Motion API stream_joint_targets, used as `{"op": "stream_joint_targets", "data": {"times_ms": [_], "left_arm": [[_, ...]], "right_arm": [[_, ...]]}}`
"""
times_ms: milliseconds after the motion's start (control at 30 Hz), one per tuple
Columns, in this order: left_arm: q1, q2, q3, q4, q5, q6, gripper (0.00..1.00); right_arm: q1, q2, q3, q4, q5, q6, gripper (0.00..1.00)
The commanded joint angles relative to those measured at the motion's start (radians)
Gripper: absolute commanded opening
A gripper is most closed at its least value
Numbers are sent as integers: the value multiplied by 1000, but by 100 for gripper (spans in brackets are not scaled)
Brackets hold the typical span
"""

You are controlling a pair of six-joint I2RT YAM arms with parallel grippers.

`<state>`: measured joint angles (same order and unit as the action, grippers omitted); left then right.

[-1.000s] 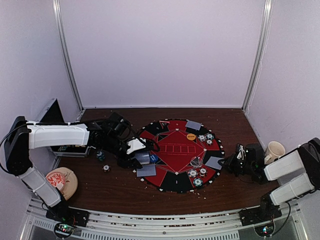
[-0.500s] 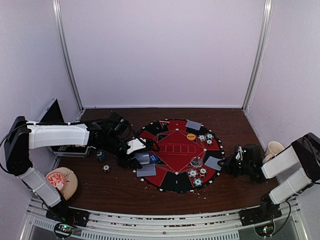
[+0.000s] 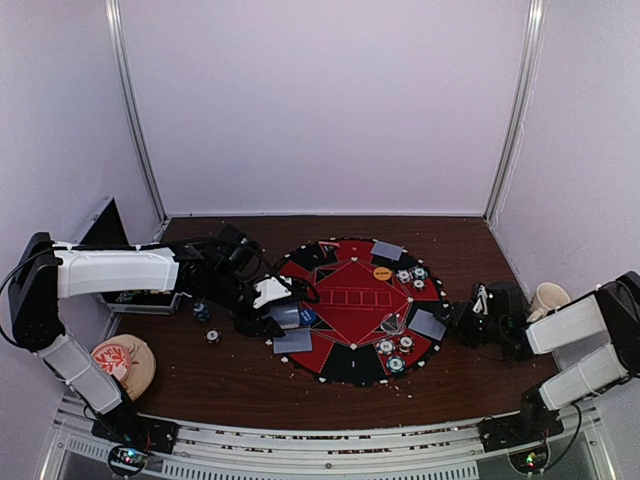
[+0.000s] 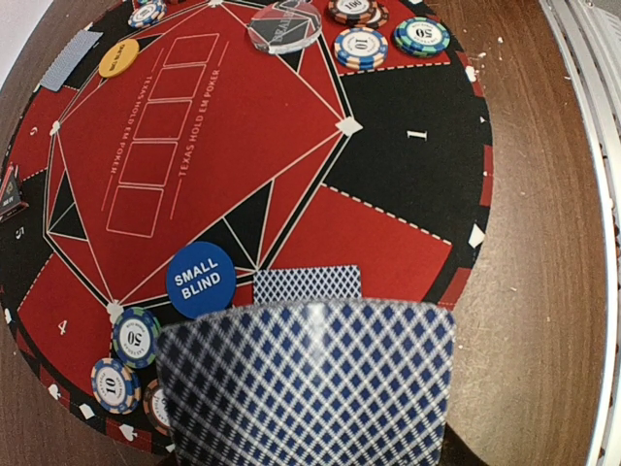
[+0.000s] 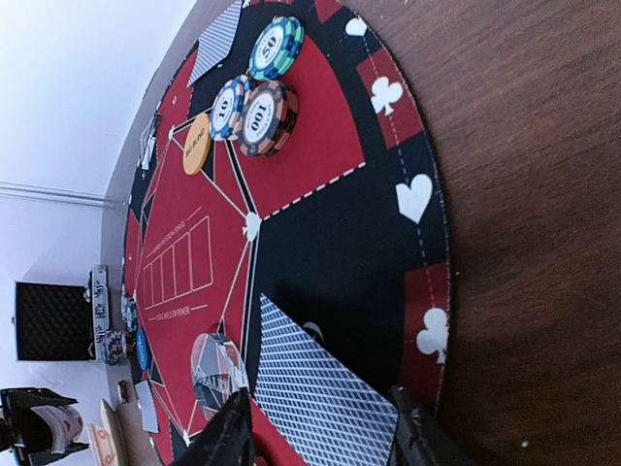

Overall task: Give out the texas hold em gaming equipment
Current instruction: Distribute the poker card in the dealer area, then pick up the poker card from the face-down deck piles.

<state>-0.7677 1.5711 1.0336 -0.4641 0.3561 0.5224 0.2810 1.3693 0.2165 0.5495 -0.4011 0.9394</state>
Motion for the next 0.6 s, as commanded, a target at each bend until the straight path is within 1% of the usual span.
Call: {"op": "stream_joint_targets", "data": {"times_ms": [0,167,233,300,367,433,567], "left_arm": [[-6,-7,-10,38,10,5,53],[-6,-4,-9,37,12,7,53],[-7,-3,-7,38,12,6,53],[-7,-4,-9,38,12,6,53],[-7,-4,-9,38,11,6,53],[-7,-4,-7,37,11,6,53],[-7,-3,-6,38,6,6,53]], "right_arm": [[-6,-112,31,-193,93,-58,51],[-3,-263,65,-400,182,-116,64],[-3,-316,79,-461,215,-137,71],[-4,-359,96,-504,229,-159,75],[6,-391,108,-517,216,-166,76],[41,-407,120,-496,189,-161,76],[180,-344,181,-418,161,-144,77]]}}
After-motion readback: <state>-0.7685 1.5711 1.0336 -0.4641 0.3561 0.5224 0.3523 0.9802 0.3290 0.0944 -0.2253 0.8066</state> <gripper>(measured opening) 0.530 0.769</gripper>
